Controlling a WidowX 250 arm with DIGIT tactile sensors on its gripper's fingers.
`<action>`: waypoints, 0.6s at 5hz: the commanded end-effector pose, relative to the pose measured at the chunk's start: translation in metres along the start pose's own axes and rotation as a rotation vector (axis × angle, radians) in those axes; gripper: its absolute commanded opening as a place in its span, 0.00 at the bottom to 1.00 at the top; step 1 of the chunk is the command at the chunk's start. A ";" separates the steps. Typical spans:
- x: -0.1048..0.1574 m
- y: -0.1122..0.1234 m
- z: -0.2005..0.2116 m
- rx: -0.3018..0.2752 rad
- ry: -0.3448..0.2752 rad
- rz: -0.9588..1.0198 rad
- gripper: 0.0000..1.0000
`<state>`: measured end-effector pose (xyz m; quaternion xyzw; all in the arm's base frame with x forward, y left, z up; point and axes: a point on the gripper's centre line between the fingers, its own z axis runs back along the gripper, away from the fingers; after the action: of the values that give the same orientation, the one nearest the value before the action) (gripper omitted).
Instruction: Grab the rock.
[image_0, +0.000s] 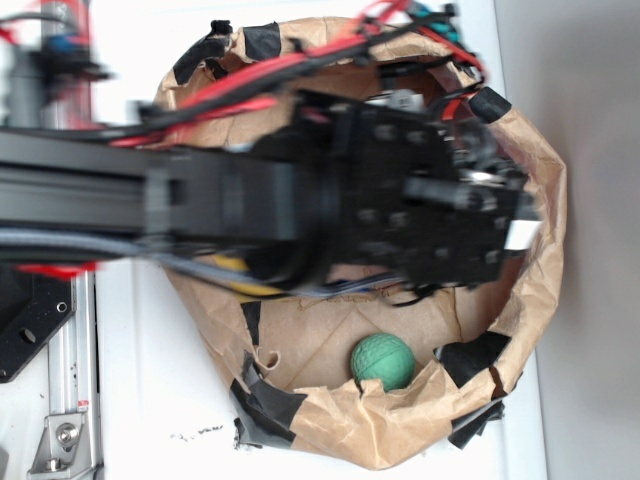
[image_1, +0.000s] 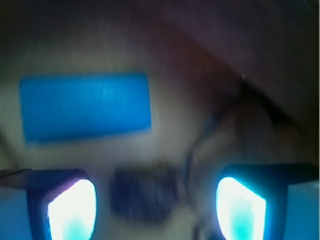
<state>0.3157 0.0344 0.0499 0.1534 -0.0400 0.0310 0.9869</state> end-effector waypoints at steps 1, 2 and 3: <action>-0.003 0.024 -0.002 -0.040 -0.059 -0.061 1.00; -0.027 0.046 0.000 -0.076 -0.040 -0.060 1.00; -0.025 0.058 -0.009 -0.137 0.001 -0.061 1.00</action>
<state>0.2801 0.0779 0.0446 0.0788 -0.0132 -0.0156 0.9967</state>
